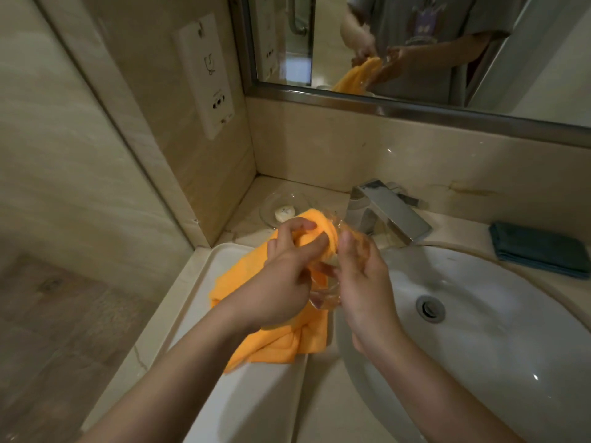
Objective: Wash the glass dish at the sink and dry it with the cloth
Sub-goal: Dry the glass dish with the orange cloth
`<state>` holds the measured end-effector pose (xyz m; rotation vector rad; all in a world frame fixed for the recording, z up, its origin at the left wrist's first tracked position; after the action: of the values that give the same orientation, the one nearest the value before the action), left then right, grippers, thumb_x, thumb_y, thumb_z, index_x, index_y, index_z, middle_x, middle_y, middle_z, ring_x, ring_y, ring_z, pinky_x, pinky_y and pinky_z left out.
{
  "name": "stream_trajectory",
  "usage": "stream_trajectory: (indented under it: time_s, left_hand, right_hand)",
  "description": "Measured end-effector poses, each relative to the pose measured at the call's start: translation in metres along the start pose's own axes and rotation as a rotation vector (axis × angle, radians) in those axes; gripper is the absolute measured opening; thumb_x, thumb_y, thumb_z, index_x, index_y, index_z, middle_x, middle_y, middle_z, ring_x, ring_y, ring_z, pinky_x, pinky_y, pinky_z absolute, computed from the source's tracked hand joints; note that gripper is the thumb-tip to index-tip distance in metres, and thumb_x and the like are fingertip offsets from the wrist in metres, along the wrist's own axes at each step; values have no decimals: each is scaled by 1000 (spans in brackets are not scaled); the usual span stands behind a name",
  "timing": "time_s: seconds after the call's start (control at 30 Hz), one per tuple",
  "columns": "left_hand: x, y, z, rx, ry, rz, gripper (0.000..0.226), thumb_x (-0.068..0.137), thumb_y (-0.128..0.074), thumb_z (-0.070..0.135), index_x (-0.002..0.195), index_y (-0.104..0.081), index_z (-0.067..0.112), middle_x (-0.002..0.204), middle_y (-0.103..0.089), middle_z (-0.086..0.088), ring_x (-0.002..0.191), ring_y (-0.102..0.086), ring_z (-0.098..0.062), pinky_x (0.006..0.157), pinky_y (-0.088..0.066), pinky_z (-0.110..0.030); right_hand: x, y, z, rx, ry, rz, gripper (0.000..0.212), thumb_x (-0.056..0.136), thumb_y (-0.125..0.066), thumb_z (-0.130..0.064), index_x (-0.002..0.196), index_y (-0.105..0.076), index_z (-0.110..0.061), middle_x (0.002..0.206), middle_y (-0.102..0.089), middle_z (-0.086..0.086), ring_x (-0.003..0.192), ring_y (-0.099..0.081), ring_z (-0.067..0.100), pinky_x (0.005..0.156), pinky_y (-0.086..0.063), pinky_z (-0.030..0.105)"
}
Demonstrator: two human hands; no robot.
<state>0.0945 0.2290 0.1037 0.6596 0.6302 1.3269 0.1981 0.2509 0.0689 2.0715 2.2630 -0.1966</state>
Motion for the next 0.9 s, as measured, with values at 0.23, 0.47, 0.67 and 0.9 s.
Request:
stream_trajectory:
  time_s: [0.23, 0.47, 0.67, 0.9]
  left_hand:
    - [-6, -6, 1, -54, -94, -63, 59, 78, -43, -11, 124, -54, 25, 124, -24, 7, 118, -26, -18, 85, -22, 1]
    - [-16, -1, 7, 152, -147, -152, 62, 74, -37, -12, 115, -55, 30, 122, -26, 11, 95, -23, -12, 93, -33, -35]
    - [-25, -2, 8, 668, -155, -174, 59, 82, -49, 5, 132, -40, 35, 137, -23, 5, 112, -29, -21, 89, -32, -34]
    - [-35, 9, -1, 831, -191, -24, 35, 59, -53, 24, 89, -71, 31, 97, -64, 2, 78, -55, -24, 54, -48, -32]
  right_hand:
    - [1, -2, -2, -15, -45, 14, 49, 70, -44, -73, 96, -59, -35, 107, -67, -1, 102, -65, 25, 83, -53, 55]
    - [16, 1, -11, 0, -116, -56, 31, 91, -41, -49, 99, -64, -30, 97, -68, -4, 96, -64, 16, 66, -55, 34]
    - [19, 4, -6, -27, -134, -93, 24, 92, -41, -47, 81, -58, -34, 83, -70, -8, 81, -70, 20, 62, -52, 32]
    - [14, 1, -12, 4, -144, -154, 31, 91, -41, -49, 107, -58, -28, 88, -69, -12, 76, -68, 15, 58, -48, 27]
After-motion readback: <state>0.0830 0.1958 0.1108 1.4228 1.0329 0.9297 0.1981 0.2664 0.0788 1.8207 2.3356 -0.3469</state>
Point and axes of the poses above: each hand's wrist, its own x-axis towards the middle knuckle, its own y-axis out of the back of the hand, z = x × y, the point moved 5 cm from there along x, towards the middle knuckle
